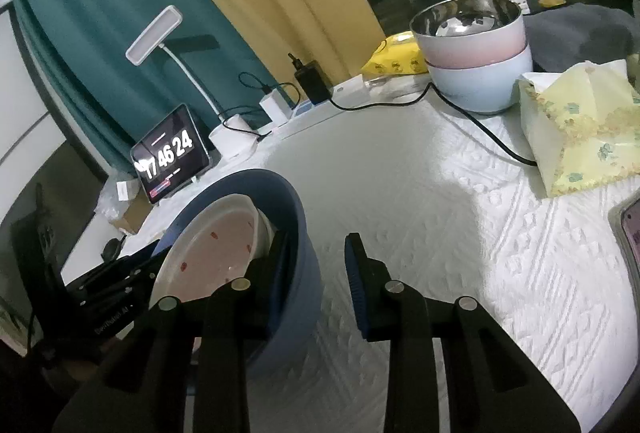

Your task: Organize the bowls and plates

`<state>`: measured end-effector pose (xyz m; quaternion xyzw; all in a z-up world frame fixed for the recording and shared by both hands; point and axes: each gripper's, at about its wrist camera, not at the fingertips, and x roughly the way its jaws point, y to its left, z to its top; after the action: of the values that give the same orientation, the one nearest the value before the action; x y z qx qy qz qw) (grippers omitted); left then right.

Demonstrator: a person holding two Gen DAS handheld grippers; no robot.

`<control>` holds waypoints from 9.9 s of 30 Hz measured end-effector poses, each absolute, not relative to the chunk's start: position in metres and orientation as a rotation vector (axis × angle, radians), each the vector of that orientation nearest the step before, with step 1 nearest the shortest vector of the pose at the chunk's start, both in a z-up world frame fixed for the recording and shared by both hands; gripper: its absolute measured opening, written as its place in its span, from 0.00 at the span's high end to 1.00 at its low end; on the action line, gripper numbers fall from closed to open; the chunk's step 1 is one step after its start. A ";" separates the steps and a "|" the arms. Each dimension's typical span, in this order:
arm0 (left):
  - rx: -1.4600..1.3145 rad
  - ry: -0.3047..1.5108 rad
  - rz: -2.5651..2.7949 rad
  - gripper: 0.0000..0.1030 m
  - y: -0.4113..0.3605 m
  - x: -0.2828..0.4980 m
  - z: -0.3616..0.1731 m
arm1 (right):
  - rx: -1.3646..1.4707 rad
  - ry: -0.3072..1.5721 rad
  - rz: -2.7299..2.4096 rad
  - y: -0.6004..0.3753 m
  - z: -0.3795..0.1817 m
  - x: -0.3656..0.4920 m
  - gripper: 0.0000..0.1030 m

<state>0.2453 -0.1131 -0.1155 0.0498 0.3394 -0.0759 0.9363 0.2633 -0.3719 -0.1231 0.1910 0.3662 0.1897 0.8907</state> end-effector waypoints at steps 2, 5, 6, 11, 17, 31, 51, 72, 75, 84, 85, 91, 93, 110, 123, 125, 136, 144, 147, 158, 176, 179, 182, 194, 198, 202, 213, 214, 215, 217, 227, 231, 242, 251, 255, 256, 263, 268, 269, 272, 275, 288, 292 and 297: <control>0.105 0.692 -0.166 0.69 -0.112 0.246 -0.116 | 0.392 0.756 0.384 -0.370 -0.122 0.262 0.72; 0.099 0.694 -0.183 0.69 -0.110 0.248 -0.116 | 0.394 0.760 0.371 -0.369 -0.120 0.261 0.75; 0.094 0.694 -0.191 0.69 -0.110 0.248 -0.116 | 0.393 0.761 0.370 -0.367 -0.120 0.261 0.78; 0.123 0.707 -0.217 0.70 -0.110 0.255 -0.117 | 0.355 0.767 0.331 -0.359 -0.115 0.262 0.79; 0.013 0.757 -0.242 0.75 -0.104 0.262 -0.120 | 0.359 0.777 0.299 -0.354 -0.114 0.261 0.83; -0.093 0.753 -0.290 0.92 -0.103 0.254 -0.114 | 0.406 0.788 0.191 -0.350 -0.111 0.253 0.94; -0.117 0.735 -0.322 0.93 -0.094 0.233 -0.100 | 0.389 0.766 0.152 -0.341 -0.092 0.227 0.93; -0.151 0.671 -0.288 0.93 -0.051 0.213 -0.073 | 0.320 0.716 0.199 -0.297 -0.058 0.220 0.93; -0.159 0.664 -0.274 0.93 -0.041 0.212 -0.071 | 0.306 0.717 0.210 -0.286 -0.056 0.222 0.93; -0.187 0.652 -0.228 0.93 -0.007 0.210 -0.071 | 0.265 0.722 0.255 -0.250 -0.051 0.232 0.93; -0.189 0.650 -0.221 0.93 -0.002 0.210 -0.071 | 0.262 0.723 0.263 -0.245 -0.051 0.234 0.93; -0.195 0.642 -0.182 0.93 0.021 0.208 -0.072 | 0.247 0.730 0.304 -0.221 -0.051 0.243 0.93; -0.201 0.642 -0.168 0.93 0.029 0.209 -0.073 | 0.241 0.735 0.315 -0.214 -0.052 0.246 0.93; -0.239 0.667 -0.070 0.93 0.089 0.222 -0.091 | 0.198 0.787 0.398 -0.149 -0.071 0.280 0.93; -0.239 0.687 -0.061 0.92 0.104 0.236 -0.103 | 0.193 0.841 0.394 -0.131 -0.089 0.301 0.93; -0.240 0.683 -0.070 0.91 0.104 0.237 -0.103 | 0.191 0.848 0.385 -0.131 -0.091 0.304 0.92; -0.229 0.680 -0.083 0.84 0.102 0.242 -0.101 | 0.189 0.861 0.378 -0.134 -0.099 0.310 0.90; -0.240 0.659 -0.066 0.81 0.101 0.235 -0.096 | 0.170 0.866 0.359 -0.136 -0.099 0.306 0.84; -0.238 0.647 -0.053 0.80 0.100 0.229 -0.093 | 0.162 0.859 0.347 -0.139 -0.098 0.302 0.82; -0.272 0.641 -0.045 0.54 0.100 0.204 -0.090 | 0.151 0.818 0.346 -0.154 -0.082 0.280 0.81; -0.223 0.610 -0.107 0.36 0.072 0.157 -0.078 | 0.145 0.773 0.325 -0.178 -0.063 0.231 0.79; -0.219 0.606 -0.123 0.36 0.066 0.151 -0.075 | 0.149 0.770 0.325 -0.182 -0.061 0.223 0.77; -0.197 0.581 -0.137 0.34 0.058 0.142 -0.072 | 0.147 0.767 0.335 -0.185 -0.058 0.214 0.73; -0.140 0.502 -0.166 0.11 0.036 0.107 -0.056 | 0.105 0.706 0.314 -0.202 -0.038 0.170 0.67; -0.172 0.480 -0.143 0.10 0.041 0.098 -0.050 | 0.080 0.650 0.298 -0.206 -0.024 0.152 0.57; -0.163 0.467 -0.155 0.10 0.041 0.090 -0.045 | 0.068 0.621 0.299 -0.208 -0.014 0.138 0.56; -0.042 0.268 -0.106 0.10 0.028 0.053 -0.010 | -0.011 0.502 0.257 -0.211 0.013 0.108 0.51; -0.035 0.254 -0.104 0.10 0.027 0.051 -0.007 | -0.016 0.491 0.252 -0.213 0.016 0.106 0.51; -0.031 0.245 -0.105 0.10 0.026 0.050 -0.005 | -0.019 0.486 0.249 -0.213 0.017 0.104 0.51; -0.025 0.233 -0.112 0.10 0.024 0.047 -0.001 | -0.022 0.473 0.241 -0.215 0.021 0.102 0.51; -0.035 0.179 -0.118 0.10 0.022 0.036 0.017 | -0.033 0.409 0.214 -0.222 0.040 0.088 0.50; -0.038 0.154 -0.116 0.09 0.022 0.030 0.026 | -0.024 0.382 0.209 -0.223 0.048 0.083 0.40; -0.027 0.085 -0.113 0.09 0.016 0.016 0.049 | -0.029 0.311 0.198 -0.225 0.071 0.069 0.37; -0.034 0.064 -0.109 0.09 0.018 0.008 0.062 | -0.026 0.275 0.183 -0.227 0.085 0.057 0.37; -0.045 0.062 -0.106 0.09 0.020 0.005 0.066 | -0.025 0.262 0.182 -0.228 0.089 0.053 0.37; -0.050 0.063 -0.107 0.09 0.021 0.004 0.066 | -0.024 0.258 0.181 -0.228 0.090 0.052 0.37; -0.063 0.076 -0.096 0.09 0.023 0.003 0.065 | -0.024 0.258 0.182 -0.229 0.091 0.051 0.36; -0.065 0.082 -0.095 0.09 0.023 0.002 0.065 | -0.021 0.268 0.178 -0.230 0.092 0.051 0.36; -0.065 0.082 -0.094 0.09 0.023 0.002 0.065 | -0.020 0.269 0.178 -0.230 0.092 0.052 0.36; -0.067 0.084 -0.094 0.09 0.023 0.003 0.064 | -0.018 0.275 0.179 -0.230 0.091 0.052 0.36; -0.068 0.084 -0.096 0.09 0.023 0.003 0.064 | -0.018 0.277 0.179 -0.231 0.092 0.054 0.36; -0.068 0.087 -0.097 0.09 0.023 0.002 0.063 | -0.017 0.277 0.180 -0.232 0.091 0.055 0.36; -0.066 0.091 -0.097 0.09 0.022 0.003 0.063 | -0.017 0.279 0.180 -0.232 0.091 0.056 0.36; -0.062 0.097 -0.100 0.09 0.020 0.002 0.059 | -0.017 0.279 0.179 -0.232 0.091 0.056 0.36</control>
<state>0.0017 0.0204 0.0591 -0.0311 0.0483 -0.0500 0.9971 0.0557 -0.2317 0.0914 -0.0084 0.1390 0.0892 0.9862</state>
